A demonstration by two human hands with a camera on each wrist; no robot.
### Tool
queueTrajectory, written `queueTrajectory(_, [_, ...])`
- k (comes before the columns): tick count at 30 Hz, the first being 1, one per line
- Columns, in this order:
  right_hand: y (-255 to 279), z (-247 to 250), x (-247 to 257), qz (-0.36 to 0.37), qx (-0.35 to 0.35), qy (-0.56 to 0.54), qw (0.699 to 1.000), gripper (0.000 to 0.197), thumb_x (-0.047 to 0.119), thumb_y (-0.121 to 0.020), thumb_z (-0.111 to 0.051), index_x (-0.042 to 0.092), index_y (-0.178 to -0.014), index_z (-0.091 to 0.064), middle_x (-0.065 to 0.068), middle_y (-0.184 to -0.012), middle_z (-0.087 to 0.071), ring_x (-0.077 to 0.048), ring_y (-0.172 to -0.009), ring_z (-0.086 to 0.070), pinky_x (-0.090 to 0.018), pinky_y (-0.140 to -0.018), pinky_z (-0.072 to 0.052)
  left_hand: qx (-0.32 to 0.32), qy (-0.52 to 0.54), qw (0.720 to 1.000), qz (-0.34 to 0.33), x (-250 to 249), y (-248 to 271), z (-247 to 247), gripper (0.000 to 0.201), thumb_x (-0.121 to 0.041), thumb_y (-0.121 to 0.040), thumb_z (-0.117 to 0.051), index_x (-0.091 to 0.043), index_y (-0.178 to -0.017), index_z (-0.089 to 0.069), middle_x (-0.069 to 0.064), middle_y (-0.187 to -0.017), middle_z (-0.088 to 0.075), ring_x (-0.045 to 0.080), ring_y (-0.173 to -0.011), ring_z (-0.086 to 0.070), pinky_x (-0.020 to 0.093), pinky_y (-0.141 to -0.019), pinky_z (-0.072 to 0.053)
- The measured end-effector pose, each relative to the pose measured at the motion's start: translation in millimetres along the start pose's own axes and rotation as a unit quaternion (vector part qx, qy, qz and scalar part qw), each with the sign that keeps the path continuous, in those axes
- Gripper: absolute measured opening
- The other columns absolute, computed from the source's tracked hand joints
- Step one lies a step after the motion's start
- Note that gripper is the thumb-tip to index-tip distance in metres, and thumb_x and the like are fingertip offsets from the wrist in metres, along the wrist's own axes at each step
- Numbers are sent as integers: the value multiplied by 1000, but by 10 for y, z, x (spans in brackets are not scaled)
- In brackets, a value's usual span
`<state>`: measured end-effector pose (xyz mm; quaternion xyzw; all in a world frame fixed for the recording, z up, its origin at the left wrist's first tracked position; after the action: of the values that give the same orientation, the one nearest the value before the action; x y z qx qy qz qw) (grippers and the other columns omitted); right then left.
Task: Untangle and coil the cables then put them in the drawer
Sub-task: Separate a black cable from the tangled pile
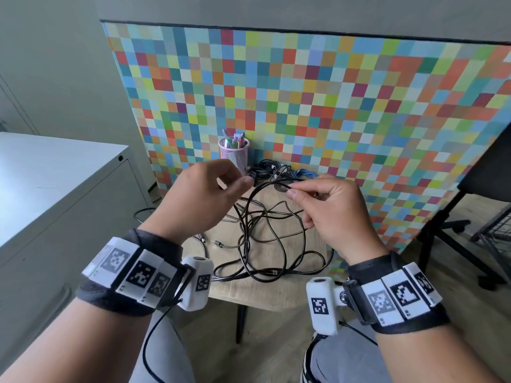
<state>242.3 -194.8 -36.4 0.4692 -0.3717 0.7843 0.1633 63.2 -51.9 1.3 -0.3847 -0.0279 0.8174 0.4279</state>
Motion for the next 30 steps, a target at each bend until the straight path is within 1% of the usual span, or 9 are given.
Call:
queueTrajectory(3, [-8, -9, 22, 3, -11, 2, 1000, 9, 15, -89, -81, 24, -91, -83, 0, -80, -72, -16, -46, -59, -40, -50, -57, 28, -19, 999, -18, -91, 66, -88, 25, -52, -90, -72, -30, -80, -67, -18, -77, -68, -7, -74, -63, 9, -61, -41])
queueTrajectory(6, [-19, -18, 44, 7, -22, -10, 1000, 8, 16, -89, -82, 21, -94, -84, 0, -75, -73, -10, -43, -56, -31, -48, -52, 6, -65, 997, -49, -147, 74, -152, 20, -43, -87, -77, -29, -86, -63, -17, -80, -68, -1, -76, -60, 22, -68, -47])
queueTrajectory(11, [-14, -13, 48, 27, -22, -18, 999, 10, 13, -87, -82, 19, -94, -83, 23, -68, -70, 4, -54, -62, -9, -59, -44, -17, -106, 994, -35, -106, 39, -185, 14, -38, -91, -74, -32, -102, -68, -18, -82, -68, 0, -69, -56, 27, -65, -45])
queueTrajectory(13, [-12, -5, 31, 25, -22, -19, 999, 10, 15, -87, -82, 23, -94, -83, 22, -72, -72, 3, -55, -62, -12, -59, -45, -23, -100, 994, -44, -101, 19, -176, 8, -34, -90, -75, -29, -96, -73, -18, -81, -66, 5, -74, -60, 27, -69, -51])
queueTrajectory(16, [-15, 31, -44, 0, -23, -15, 1000, 8, 24, -88, -82, 26, -96, -83, 15, -77, -75, -3, -51, -58, -26, -58, -50, -37, -68, 997, -30, -34, -37, -107, 8, -31, -92, -74, -31, -87, -68, -19, -81, -66, -5, -69, -59, 5, -63, -40])
queueTrajectory(20, [-7, 178, -210, -45, -39, -14, 998, 10, 23, -89, -82, 26, -99, -83, 7, -60, -67, -15, -44, -54, -38, -52, -55, -64, 29, 997, 24, 159, -118, 8, 14, -32, -102, -59, -24, -91, -58, -7, -87, -68, 7, -58, -67, 21, -58, -47])
queueTrajectory(24, [13, 299, -422, -94, -46, -5, 994, 10, 25, -91, -80, 32, -97, -81, -19, -82, -70, -17, -54, -65, -39, -60, -61, -181, 298, 931, 110, 387, -122, 231, 15, -20, -109, -46, -15, -95, -47, 3, -67, -64, 24, -44, -58, 31, -41, -43])
queueTrajectory(26, [31, 322, -520, -114, -31, 9, 993, 12, 24, -92, -78, 35, -96, -79, -14, -82, -65, -18, -56, -65, -36, -61, -58, -243, 364, 892, 114, 430, -121, 384, 11, -15, -109, -42, -15, -98, -43, 2, -63, -62, 22, -41, -52, 27, -39, -39])
queueTrajectory(30, [63, 373, -684, -149, -6, 59, 987, 11, 26, -94, -75, 34, -101, -78, -8, -82, -65, -14, -56, -59, -33, -57, -54, -316, 395, 861, 47, 376, -136, 632, 11, -13, -108, -39, -19, -99, -41, 3, -67, -64, 21, -43, -54, 27, -43, -42])
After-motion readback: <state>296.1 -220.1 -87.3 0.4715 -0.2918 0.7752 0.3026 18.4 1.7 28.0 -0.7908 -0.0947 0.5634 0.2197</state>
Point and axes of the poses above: each hand's wrist, its own y-axis away from the middle knuckle, its own z-axis out of the back of the hand, x = y × z, the point moved 8 cm from there along -y, towards the middle knuckle
